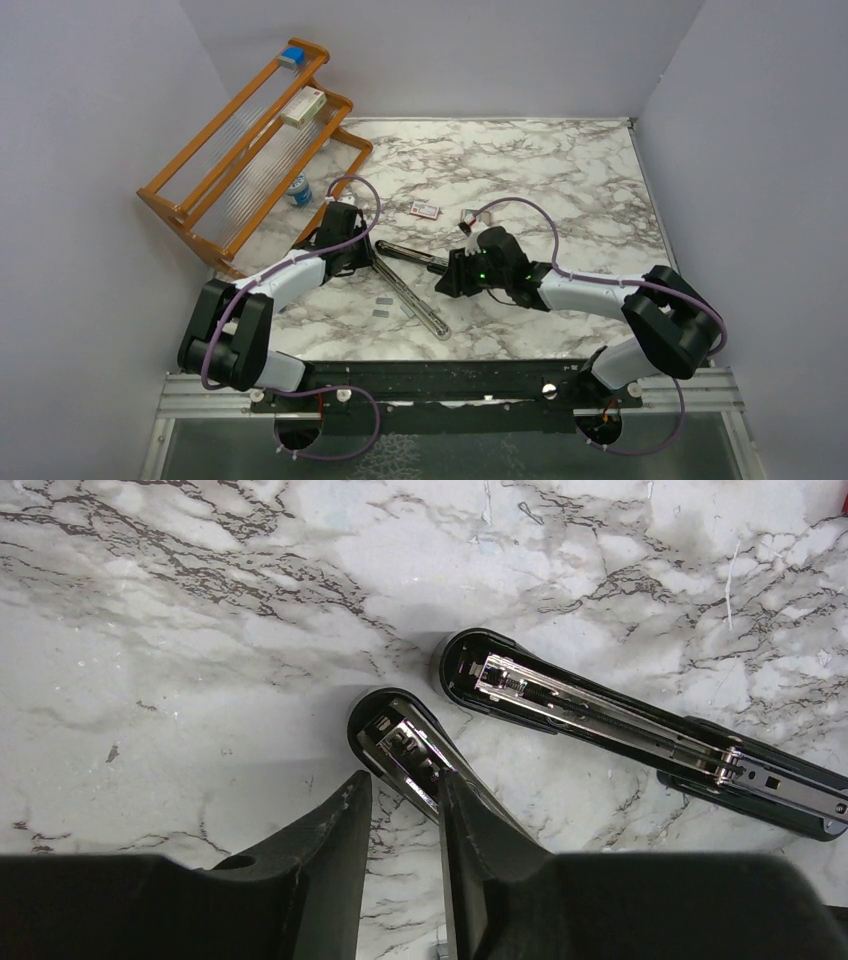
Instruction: Load the staples into the stapler
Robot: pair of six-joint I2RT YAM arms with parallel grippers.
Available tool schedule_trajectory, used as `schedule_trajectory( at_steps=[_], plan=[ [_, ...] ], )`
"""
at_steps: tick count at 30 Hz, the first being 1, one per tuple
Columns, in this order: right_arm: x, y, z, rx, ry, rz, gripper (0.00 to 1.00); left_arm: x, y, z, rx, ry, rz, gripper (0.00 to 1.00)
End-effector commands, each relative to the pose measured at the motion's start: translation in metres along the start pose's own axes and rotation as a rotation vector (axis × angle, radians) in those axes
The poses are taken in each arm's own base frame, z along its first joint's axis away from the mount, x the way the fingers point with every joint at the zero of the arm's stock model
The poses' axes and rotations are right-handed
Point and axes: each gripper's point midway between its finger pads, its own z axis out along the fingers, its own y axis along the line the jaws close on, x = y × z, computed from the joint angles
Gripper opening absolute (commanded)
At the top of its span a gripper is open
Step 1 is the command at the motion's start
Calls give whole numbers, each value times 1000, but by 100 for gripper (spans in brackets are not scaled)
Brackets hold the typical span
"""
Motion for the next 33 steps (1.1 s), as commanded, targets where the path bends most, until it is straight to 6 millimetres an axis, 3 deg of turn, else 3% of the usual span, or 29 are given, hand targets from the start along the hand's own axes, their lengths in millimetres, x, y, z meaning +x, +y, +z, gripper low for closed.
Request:
schedule_trajectory(
  at_steps=[1, 7, 14, 26, 33],
  plan=[
    [-11, 17, -5, -98, -37, -52, 42, 17, 7, -5, -22, 56, -2, 36],
    [-13, 30, -13, -180, -24, -250, 46, 0, -2, -11, -5, 23, 6, 43],
    [10, 30, -11, -134, 64, -396, 56, -22, 1, -24, -49, -31, 39, 55],
    [52, 29, -17, -210, 233, -511, 56, -34, 0, -30, -62, -45, 70, 57],
    [49, 45, -17, -251, 208, -510, 60, -33, 1, -31, -62, -41, 84, 57]
  ],
)
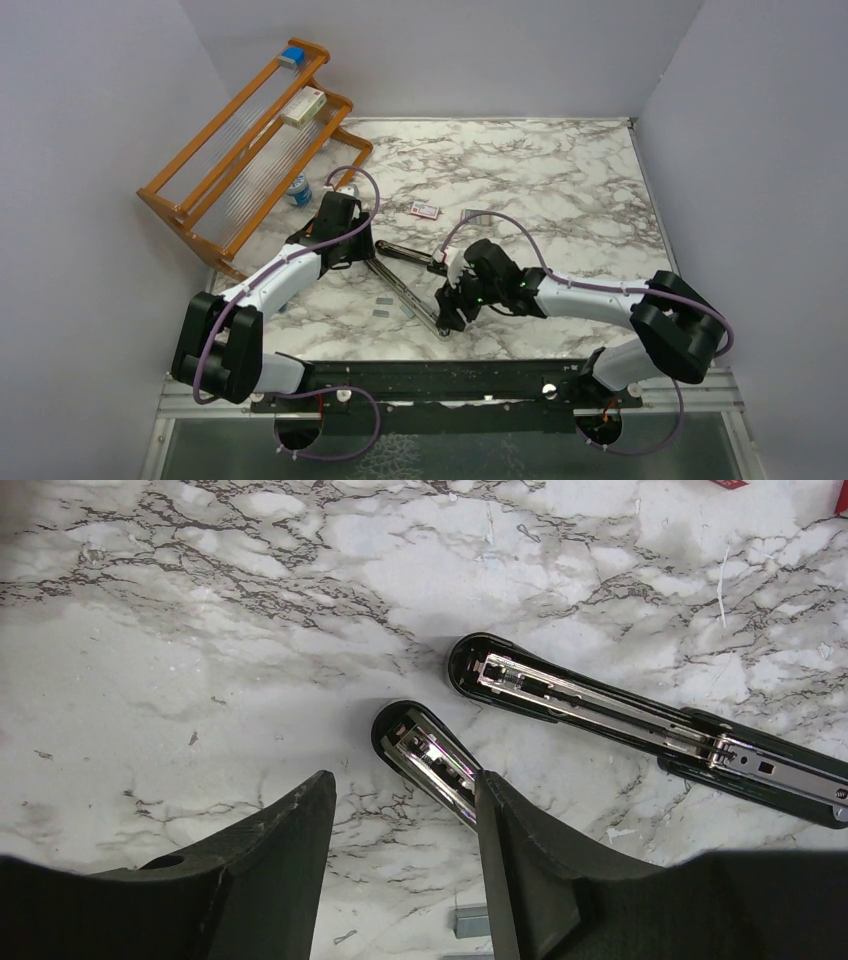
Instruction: Load the staples into the stapler
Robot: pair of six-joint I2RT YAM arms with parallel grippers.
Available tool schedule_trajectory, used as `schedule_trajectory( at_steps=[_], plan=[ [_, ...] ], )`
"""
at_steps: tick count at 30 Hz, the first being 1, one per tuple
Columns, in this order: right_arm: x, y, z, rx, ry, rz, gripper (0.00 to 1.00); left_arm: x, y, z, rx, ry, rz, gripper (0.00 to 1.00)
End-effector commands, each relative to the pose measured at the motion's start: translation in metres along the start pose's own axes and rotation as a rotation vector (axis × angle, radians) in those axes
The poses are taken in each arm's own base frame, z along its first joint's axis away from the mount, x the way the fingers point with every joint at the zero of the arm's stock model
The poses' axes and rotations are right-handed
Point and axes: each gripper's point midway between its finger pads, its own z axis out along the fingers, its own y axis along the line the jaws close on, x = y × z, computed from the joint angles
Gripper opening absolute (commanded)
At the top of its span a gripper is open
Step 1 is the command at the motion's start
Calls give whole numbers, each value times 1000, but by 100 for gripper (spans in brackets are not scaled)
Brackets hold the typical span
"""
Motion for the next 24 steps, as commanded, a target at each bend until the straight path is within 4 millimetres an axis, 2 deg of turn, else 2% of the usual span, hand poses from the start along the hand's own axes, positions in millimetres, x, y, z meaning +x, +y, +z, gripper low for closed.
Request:
schedule_trajectory(
  at_steps=[1, 7, 11, 19, 24],
  plan=[
    [-16, 14, 3, -28, -25, -36, 61, -11, 0, -6, -10, -29, 24, 57],
    [-4, -3, 14, 145, 43, -62, 62, -13, 3, -8, -22, -33, 35, 57],
    [4, -13, 14, 214, 74, -67, 60, -16, 6, -11, -37, -43, 52, 57],
    [-9, -26, 15, 283, 52, -93, 42, -15, 5, -13, -28, -38, 73, 57],
    [-20, -33, 20, 297, 66, -174, 40, -18, 3, -16, -14, -39, 112, 58]
  ],
)
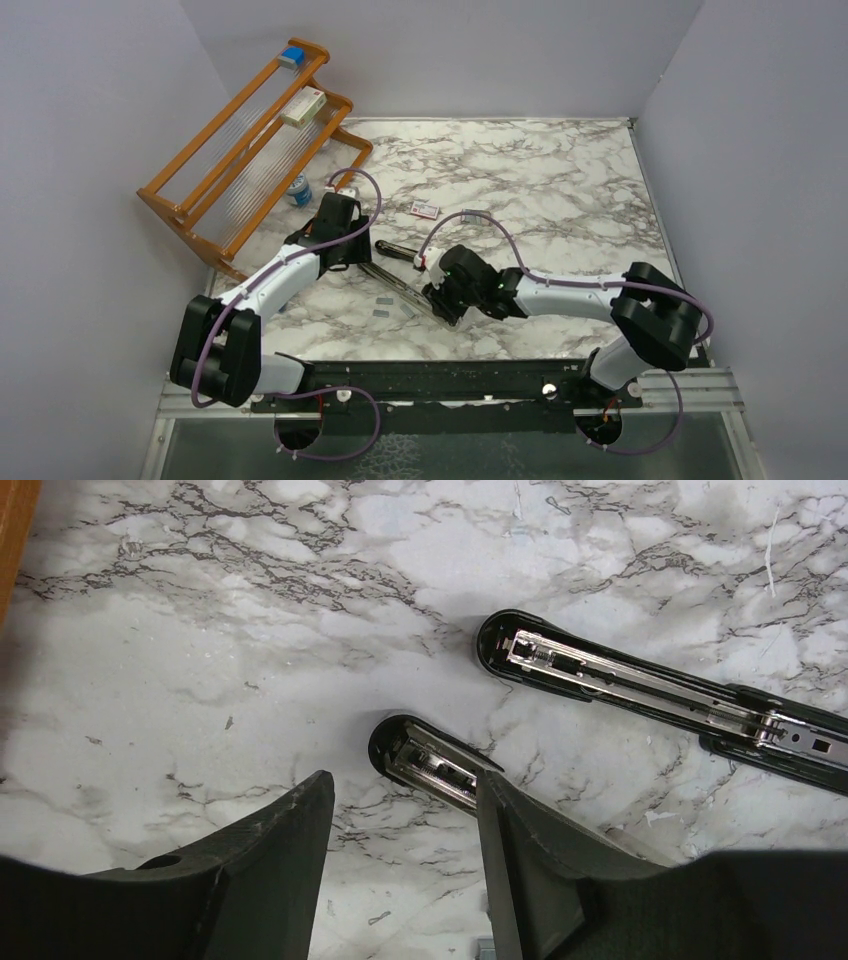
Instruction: Load the staples into the stapler
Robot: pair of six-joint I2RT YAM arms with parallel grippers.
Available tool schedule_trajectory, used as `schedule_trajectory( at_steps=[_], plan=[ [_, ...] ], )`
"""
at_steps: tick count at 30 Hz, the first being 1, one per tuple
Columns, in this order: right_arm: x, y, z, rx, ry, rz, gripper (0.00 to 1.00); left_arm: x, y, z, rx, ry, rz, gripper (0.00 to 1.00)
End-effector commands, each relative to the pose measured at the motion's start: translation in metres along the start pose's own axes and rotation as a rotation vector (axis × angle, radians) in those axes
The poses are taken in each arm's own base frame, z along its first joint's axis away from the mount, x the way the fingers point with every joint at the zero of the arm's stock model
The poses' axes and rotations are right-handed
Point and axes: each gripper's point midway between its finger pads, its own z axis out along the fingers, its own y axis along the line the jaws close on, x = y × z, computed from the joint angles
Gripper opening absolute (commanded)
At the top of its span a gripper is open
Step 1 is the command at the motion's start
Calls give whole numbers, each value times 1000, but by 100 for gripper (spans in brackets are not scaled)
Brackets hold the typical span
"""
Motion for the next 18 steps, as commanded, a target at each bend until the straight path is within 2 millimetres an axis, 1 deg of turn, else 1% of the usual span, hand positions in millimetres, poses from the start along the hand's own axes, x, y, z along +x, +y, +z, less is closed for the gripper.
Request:
schedule_trajectory(
  at_steps=[1, 5, 13, 16, 18],
  plan=[
    [-14, -12, 6, 45, -2, -92, 40, -25, -5, -13, 19, -63, 44, 59],
    [-17, -18, 9, 45, -12, -120, 40, -26, -3, -15, 4, -64, 58, 59],
    [-24, -39, 9, 41, -29, -177, 41, -22, -1, -12, -2, -52, 63, 60],
    [-27, -42, 13, 24, -33, -191, 40, -19, 0, -10, -4, -42, 62, 60],
    [-31, -40, 13, 1, -43, -198, 41, -18, 0, -10, -5, -39, 63, 60]
  ],
)
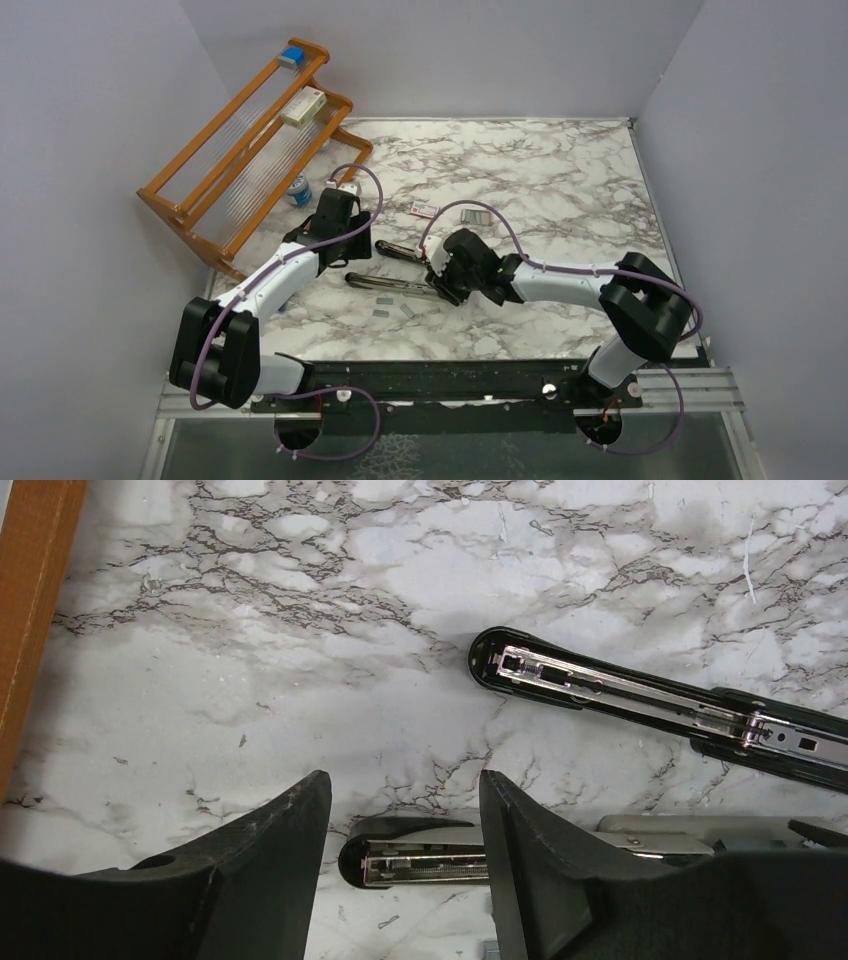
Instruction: Load the staples into the stapler
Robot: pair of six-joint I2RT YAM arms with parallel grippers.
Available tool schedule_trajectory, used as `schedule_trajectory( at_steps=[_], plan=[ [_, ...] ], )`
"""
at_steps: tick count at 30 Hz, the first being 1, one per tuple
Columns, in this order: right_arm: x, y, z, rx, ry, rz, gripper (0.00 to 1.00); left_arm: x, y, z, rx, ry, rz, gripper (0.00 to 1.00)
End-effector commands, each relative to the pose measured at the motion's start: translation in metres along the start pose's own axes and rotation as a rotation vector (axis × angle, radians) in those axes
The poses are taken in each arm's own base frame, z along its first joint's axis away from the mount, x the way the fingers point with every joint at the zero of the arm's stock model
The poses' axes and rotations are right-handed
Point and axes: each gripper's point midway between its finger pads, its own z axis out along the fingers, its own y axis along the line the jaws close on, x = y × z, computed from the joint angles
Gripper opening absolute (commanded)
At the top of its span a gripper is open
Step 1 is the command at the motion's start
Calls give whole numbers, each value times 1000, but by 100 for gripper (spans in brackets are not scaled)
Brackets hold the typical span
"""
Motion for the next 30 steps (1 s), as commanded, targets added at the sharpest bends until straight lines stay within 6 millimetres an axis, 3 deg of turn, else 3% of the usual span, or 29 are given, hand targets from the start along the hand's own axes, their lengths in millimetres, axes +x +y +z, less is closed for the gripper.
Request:
schedule_trajectory(
  at_steps=[1, 9, 14, 17, 20, 30],
  plan=[
    [-22, 1, 3, -56, -59, -60, 44, -5, 2, -3, -12, -12, 15, 60],
    [-53, 10, -29, -105, -190, -3, 54, -11, -11, -9, 76, -46, 82, 61],
    [-49, -5, -37, -74, -180, 161, 50, -9, -35, -10, 223, -18, 164, 60],
    [-41, -15, -37, -27, -166, 243, 50, -2, -46, -10, 270, 11, 164, 60],
    [-34, -23, -39, 17, -164, 306, 50, 12, -43, -8, 239, 52, 93, 59],
    [-26, -25, -40, 36, -155, 375, 50, 53, -44, -7, 224, 139, 19, 59]
  ],
)
